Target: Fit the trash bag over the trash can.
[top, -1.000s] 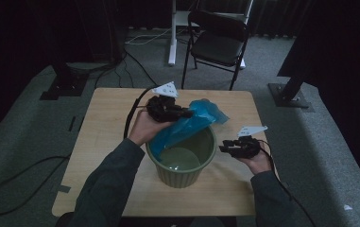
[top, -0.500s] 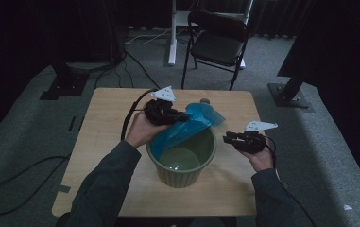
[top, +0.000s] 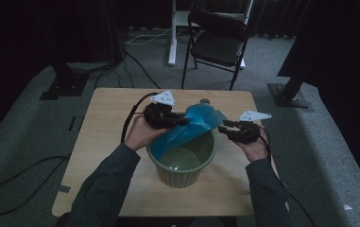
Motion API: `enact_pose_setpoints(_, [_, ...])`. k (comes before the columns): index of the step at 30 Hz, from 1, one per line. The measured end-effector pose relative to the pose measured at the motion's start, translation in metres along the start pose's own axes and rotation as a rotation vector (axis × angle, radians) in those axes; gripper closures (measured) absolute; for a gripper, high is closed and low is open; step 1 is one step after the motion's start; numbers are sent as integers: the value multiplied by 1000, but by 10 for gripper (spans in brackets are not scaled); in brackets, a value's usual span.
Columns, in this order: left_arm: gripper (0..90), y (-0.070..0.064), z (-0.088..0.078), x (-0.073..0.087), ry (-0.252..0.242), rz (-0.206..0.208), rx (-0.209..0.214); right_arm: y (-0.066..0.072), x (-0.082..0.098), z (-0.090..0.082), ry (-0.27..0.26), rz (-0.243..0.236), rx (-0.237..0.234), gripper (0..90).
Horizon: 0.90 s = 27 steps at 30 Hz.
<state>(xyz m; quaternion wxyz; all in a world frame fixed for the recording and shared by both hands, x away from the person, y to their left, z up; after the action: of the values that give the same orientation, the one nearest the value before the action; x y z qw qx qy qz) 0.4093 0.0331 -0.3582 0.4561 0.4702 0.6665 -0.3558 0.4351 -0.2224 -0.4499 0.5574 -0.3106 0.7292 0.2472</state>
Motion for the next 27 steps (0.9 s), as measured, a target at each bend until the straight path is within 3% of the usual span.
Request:
enact_pose_setpoints(2, [872, -1, -1, 2, 8, 3, -1, 1, -2, 5, 10, -8, 1, 603])
enact_pose_setpoints(5, [849, -2, -4, 4, 15, 8, -2, 4, -3, 9, 18, -28, -5, 763])
enact_pose_setpoints(9, [734, -3, -8, 4, 2, 8, -15, 5, -9, 6, -7, -21, 1, 897])
enact_pose_setpoints(15, [622, -3, -10, 0, -25, 3, -34, 4, -19, -2, -44, -12, 3, 898])
enact_pose_setpoints(20, [584, -3, -6, -8, -42, 5, -51, 9, -27, -8, -75, -22, -11, 895])
enact_pose_setpoints(27, [536, 2, 11, -13, -6, 13, -106, 17, -36, -14, -102, -43, -37, 893])
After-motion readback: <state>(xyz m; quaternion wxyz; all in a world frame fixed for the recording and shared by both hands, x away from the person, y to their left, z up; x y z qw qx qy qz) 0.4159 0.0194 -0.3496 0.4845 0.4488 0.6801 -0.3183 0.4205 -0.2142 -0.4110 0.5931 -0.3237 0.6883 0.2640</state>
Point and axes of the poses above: each handheld gripper's, and its own axes: z roughly forward along the jaws, x roughly out of its underside, y roughly to its left, the point moved 5 cm from there along z, roughly forward along the jaws, and after that the axes turned 14 degrees about -y, right-handed, at the moved point
